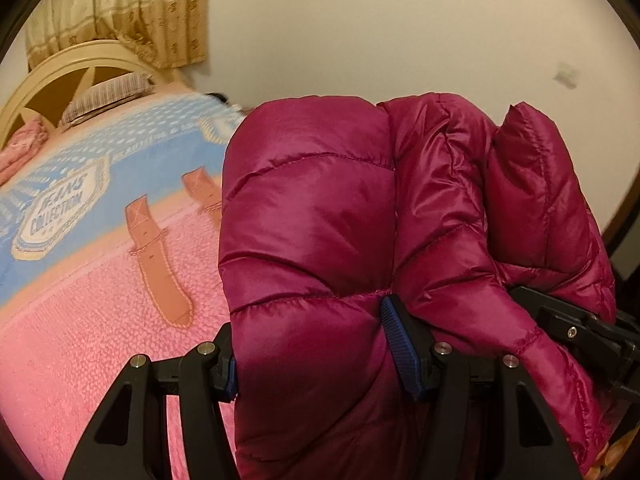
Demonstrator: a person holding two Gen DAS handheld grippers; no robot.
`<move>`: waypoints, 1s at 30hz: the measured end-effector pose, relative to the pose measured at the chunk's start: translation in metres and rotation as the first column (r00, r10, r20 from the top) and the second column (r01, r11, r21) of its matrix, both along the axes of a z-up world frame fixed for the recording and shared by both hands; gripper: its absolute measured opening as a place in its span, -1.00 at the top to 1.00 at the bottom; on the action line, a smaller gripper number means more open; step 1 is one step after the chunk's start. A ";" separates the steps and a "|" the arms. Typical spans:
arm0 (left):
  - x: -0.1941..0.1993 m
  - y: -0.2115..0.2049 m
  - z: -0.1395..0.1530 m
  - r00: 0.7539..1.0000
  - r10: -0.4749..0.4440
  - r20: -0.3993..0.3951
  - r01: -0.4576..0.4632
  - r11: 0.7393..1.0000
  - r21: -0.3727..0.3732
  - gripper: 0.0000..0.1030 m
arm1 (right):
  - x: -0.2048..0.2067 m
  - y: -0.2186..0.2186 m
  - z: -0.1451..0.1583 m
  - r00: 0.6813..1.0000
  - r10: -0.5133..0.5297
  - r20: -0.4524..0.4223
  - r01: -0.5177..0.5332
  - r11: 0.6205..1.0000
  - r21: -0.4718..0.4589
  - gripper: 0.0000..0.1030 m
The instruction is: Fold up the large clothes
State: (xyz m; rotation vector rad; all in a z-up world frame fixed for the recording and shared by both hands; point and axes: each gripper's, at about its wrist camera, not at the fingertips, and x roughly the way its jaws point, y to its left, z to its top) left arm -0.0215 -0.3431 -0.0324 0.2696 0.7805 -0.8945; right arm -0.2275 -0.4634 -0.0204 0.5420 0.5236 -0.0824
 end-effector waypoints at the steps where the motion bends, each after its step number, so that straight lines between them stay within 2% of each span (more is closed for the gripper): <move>1: 0.006 -0.005 -0.006 1.000 0.018 0.006 -0.018 1.000 0.023 -0.19 | 0.003 -0.008 -0.009 1.000 0.006 -0.002 -0.006 1.000 0.023 0.45; 3: 0.017 -0.012 -0.015 0.999 0.049 0.018 -0.050 0.997 0.058 -0.19 | 0.021 -0.030 -0.034 1.000 0.020 0.000 -0.020 0.993 0.118 0.45; 5: 0.026 -0.018 -0.026 0.997 0.074 0.030 -0.077 0.993 0.090 -0.19 | 0.042 -0.047 -0.052 1.000 0.031 0.003 -0.031 0.984 0.176 0.45; 9: 0.042 -0.023 -0.042 0.992 0.123 0.036 -0.126 0.987 0.103 -0.20 | 0.070 -0.076 -0.079 0.999 0.024 -0.039 -0.015 0.974 0.227 0.45; 11: 0.047 -0.025 -0.048 0.990 0.138 0.022 -0.139 0.985 0.098 -0.28 | 0.073 -0.089 -0.093 0.998 0.011 -0.066 0.005 0.970 0.243 0.43; 14: 0.046 -0.030 -0.055 0.989 0.138 0.053 -0.142 0.986 0.089 -0.37 | 0.077 -0.102 -0.101 0.997 -0.009 -0.073 0.030 0.957 0.288 0.22; 16: 0.041 -0.031 -0.055 0.988 0.127 0.086 -0.135 0.987 0.086 -0.38 | 0.072 -0.101 -0.096 0.995 -0.033 -0.093 0.057 0.961 0.272 -0.09; 18: 0.038 -0.031 -0.053 0.988 0.126 0.093 -0.134 0.988 0.080 -0.38 | 0.063 -0.083 -0.081 0.990 -0.062 -0.126 0.090 0.970 0.225 -0.29; 21: 0.037 -0.034 -0.055 0.987 0.133 0.094 -0.140 0.987 0.081 -0.38 | 0.028 -0.074 -0.040 0.975 -0.186 -0.120 0.191 0.981 0.028 -0.27; 23: 0.034 -0.036 -0.055 0.985 0.134 0.108 -0.143 0.986 0.088 -0.38 | 0.026 -0.072 -0.009 0.963 -0.252 -0.096 0.244 0.966 -0.084 0.02; 24: 0.033 -0.036 -0.055 0.984 0.131 0.120 -0.143 0.985 0.092 -0.38 | 0.030 -0.070 0.001 0.963 -0.251 -0.099 0.239 0.964 -0.119 0.25; 25: 0.032 -0.036 -0.055 0.984 0.130 0.124 -0.142 0.986 0.093 -0.38 | 0.044 -0.067 0.011 0.962 -0.248 -0.116 0.228 0.960 -0.160 0.34; 28: 0.032 -0.034 -0.056 0.985 0.122 0.120 -0.134 0.987 0.092 -0.38 | 0.092 -0.054 0.021 0.954 -0.253 -0.163 0.201 0.938 -0.282 0.45; 30: 0.033 -0.034 -0.057 0.985 0.121 0.121 -0.132 0.987 0.093 -0.38 | 0.119 -0.057 0.012 0.941 -0.272 -0.204 0.200 0.928 -0.315 0.45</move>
